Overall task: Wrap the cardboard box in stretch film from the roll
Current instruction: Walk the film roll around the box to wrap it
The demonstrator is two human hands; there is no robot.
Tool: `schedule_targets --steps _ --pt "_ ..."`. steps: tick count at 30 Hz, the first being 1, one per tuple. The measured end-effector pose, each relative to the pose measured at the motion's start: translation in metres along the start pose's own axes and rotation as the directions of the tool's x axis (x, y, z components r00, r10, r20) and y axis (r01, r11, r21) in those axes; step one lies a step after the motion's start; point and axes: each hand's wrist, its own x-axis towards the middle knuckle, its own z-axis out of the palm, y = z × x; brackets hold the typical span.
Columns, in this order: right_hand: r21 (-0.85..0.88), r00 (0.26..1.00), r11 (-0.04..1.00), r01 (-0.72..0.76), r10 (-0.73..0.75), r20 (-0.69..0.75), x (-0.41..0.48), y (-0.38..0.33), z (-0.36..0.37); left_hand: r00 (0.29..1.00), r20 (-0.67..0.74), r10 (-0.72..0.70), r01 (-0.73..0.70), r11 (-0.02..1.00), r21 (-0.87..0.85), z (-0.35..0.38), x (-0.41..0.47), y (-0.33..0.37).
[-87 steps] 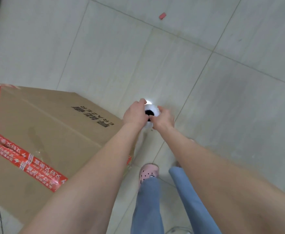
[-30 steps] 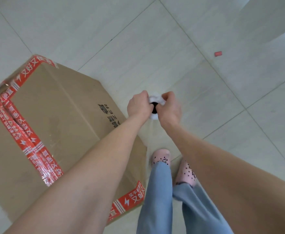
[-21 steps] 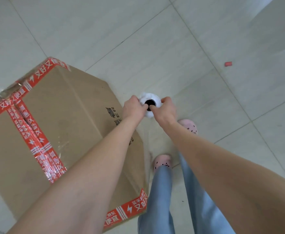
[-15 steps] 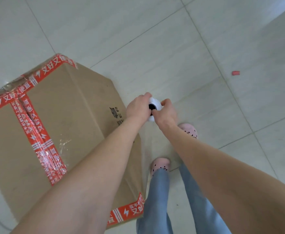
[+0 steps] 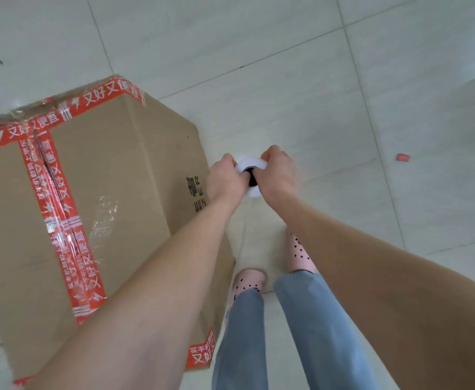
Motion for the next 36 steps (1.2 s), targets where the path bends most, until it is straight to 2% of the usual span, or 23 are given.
schedule_targets --steps 3,5,9,11,13,15,17,26,30,36 --pt "0.003 0.993 0.999 -0.051 0.050 0.102 0.011 -0.008 -0.001 0.984 -0.019 -0.175 0.167 0.965 -0.204 -0.006 0.008 0.003" --pt "0.053 0.989 0.997 -0.062 0.054 0.138 0.017 -0.011 0.001 0.970 0.011 -0.244 0.238 0.933 -0.272 -0.010 0.012 0.004" --pt "0.068 0.983 0.994 -0.089 0.077 0.166 0.022 -0.018 0.004 0.960 0.101 -0.261 0.273 0.954 -0.124 -0.023 0.019 0.008" --pt "0.070 0.978 0.992 -0.105 0.090 0.188 0.023 -0.020 0.001 0.971 0.128 -0.201 0.201 0.979 0.012 -0.031 0.021 0.013" --pt "0.061 0.975 0.993 -0.100 0.086 0.203 0.024 -0.021 -0.001 0.990 0.132 -0.043 0.021 0.986 0.163 -0.036 0.023 0.019" --pt "0.059 0.975 0.994 -0.088 0.074 0.210 0.023 -0.021 0.000 0.980 0.154 0.126 -0.165 0.948 0.272 -0.037 0.023 0.023" --pt "0.072 0.975 0.994 -0.083 0.067 0.210 0.024 -0.022 0.001 0.958 0.176 0.225 -0.273 0.904 0.329 -0.037 0.026 0.023" --pt "0.051 0.963 0.992 -0.120 0.104 0.249 0.038 -0.035 -0.005 0.917 0.232 0.325 -0.398 0.795 0.458 -0.041 0.050 0.036" --pt "-0.032 0.979 0.997 -0.074 0.079 0.186 0.047 -0.049 -0.009 0.935 0.179 0.307 -0.354 0.848 0.394 -0.048 0.062 0.037" --pt "-0.156 0.989 0.987 0.049 -0.026 0.144 0.063 -0.084 -0.012 0.997 0.028 0.068 -0.071 0.988 0.135 -0.065 0.074 0.029"
